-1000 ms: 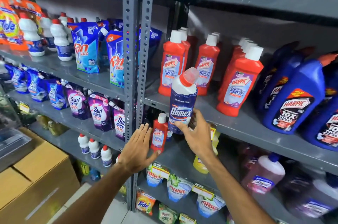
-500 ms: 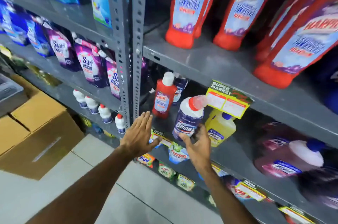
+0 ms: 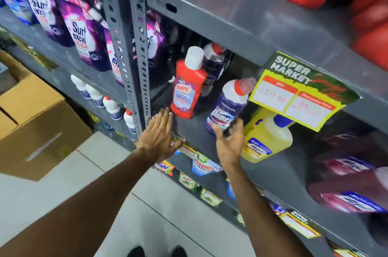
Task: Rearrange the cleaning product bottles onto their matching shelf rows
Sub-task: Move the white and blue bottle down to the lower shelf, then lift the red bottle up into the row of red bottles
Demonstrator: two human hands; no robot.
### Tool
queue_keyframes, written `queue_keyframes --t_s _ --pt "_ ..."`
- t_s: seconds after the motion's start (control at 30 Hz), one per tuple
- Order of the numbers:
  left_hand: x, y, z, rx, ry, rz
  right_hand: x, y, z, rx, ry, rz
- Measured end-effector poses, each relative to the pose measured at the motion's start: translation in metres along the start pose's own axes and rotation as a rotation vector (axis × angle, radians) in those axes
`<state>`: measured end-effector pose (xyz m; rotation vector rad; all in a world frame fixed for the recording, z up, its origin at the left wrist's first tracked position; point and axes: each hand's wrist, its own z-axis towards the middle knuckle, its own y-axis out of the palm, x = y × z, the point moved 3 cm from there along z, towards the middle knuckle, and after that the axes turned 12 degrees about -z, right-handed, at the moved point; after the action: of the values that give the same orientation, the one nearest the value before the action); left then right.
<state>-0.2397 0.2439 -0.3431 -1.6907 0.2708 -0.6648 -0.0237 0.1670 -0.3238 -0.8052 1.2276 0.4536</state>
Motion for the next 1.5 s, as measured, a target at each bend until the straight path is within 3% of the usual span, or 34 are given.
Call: queue_keyframes --t_s 0.17,0.6,0.8,0.9,1.07,1.27,1.5 --pt "0.001 0.003 -0.001 0.055 0.009 0.001 0.005 0.002 0.01 -0.012 -0.005 -0.004" --pt "0.002 0.004 -0.001 0.007 -0.019 0.035 0.004 0.006 -0.001 -0.026 0.04 0.014" --pt "0.002 0.005 -0.001 0.004 -0.022 0.037 -0.008 0.006 -0.065 0.135 -0.006 -0.173" --pt "0.002 0.005 -0.001 0.013 -0.018 0.035 -0.017 0.023 -0.09 0.042 -0.128 -0.274" --pt "0.0 0.009 0.001 0.003 -0.019 0.038 -0.041 0.063 -0.051 -0.229 -0.108 -0.291" --pt "0.0 0.009 0.0 0.007 -0.013 0.011 -0.07 0.095 0.002 -0.111 -0.127 -0.296" --pt "0.003 -0.003 -0.013 -0.023 -0.028 -0.077 -0.077 0.09 0.006 -0.125 -0.061 -0.285"
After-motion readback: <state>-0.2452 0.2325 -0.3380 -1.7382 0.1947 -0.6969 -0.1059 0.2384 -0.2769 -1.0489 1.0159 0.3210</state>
